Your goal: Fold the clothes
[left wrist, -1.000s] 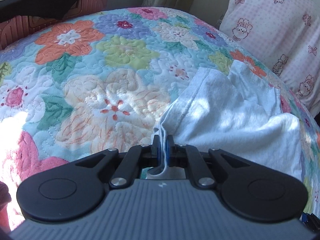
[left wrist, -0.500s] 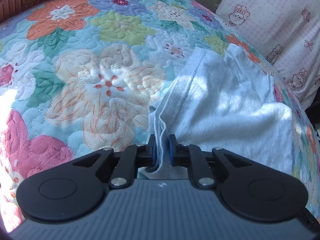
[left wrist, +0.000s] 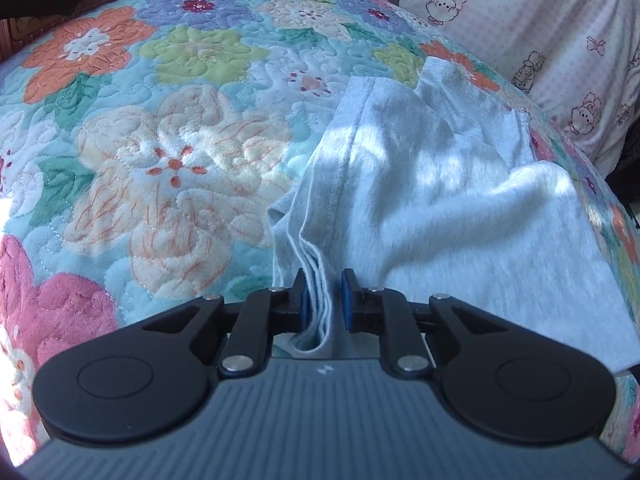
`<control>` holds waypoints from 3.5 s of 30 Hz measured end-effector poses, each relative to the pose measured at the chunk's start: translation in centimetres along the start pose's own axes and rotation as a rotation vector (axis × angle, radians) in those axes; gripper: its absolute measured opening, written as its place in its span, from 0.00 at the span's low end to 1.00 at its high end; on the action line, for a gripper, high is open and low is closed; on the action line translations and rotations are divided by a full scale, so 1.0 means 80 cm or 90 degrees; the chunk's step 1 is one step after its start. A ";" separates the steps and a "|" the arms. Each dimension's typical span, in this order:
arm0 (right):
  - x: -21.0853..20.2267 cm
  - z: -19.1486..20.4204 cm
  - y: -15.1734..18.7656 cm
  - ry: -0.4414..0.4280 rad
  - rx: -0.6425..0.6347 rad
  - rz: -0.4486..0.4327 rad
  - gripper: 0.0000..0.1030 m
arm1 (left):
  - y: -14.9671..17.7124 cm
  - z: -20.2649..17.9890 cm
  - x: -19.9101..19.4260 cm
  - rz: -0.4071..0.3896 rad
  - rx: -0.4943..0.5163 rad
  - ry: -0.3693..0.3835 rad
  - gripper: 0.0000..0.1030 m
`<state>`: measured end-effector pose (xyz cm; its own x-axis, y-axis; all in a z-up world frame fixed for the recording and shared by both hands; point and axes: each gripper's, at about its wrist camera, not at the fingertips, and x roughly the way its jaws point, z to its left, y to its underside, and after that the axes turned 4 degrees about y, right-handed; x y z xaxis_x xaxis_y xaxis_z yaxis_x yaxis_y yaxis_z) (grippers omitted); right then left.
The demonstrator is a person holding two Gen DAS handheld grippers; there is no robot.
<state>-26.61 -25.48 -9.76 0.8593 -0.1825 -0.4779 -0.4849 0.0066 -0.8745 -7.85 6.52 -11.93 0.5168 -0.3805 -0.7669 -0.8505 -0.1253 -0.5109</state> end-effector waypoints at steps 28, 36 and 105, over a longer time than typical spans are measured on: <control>0.042 -0.118 0.023 0.005 0.261 0.135 0.12 | -0.051 -0.010 -0.036 -0.070 0.067 0.047 0.21; 0.187 -0.106 -0.095 -0.192 0.226 0.209 0.63 | -0.120 -0.057 0.049 -0.003 0.215 0.045 0.36; 0.115 -0.084 0.012 -0.377 0.351 0.191 0.14 | -0.010 0.013 -0.003 0.015 -0.069 0.116 0.20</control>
<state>-20.24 -33.80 -14.44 0.7254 0.4454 -0.5248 -0.6883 0.4771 -0.5464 -7.18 7.63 -11.72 0.4784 -0.5422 -0.6908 -0.8729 -0.2079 -0.4414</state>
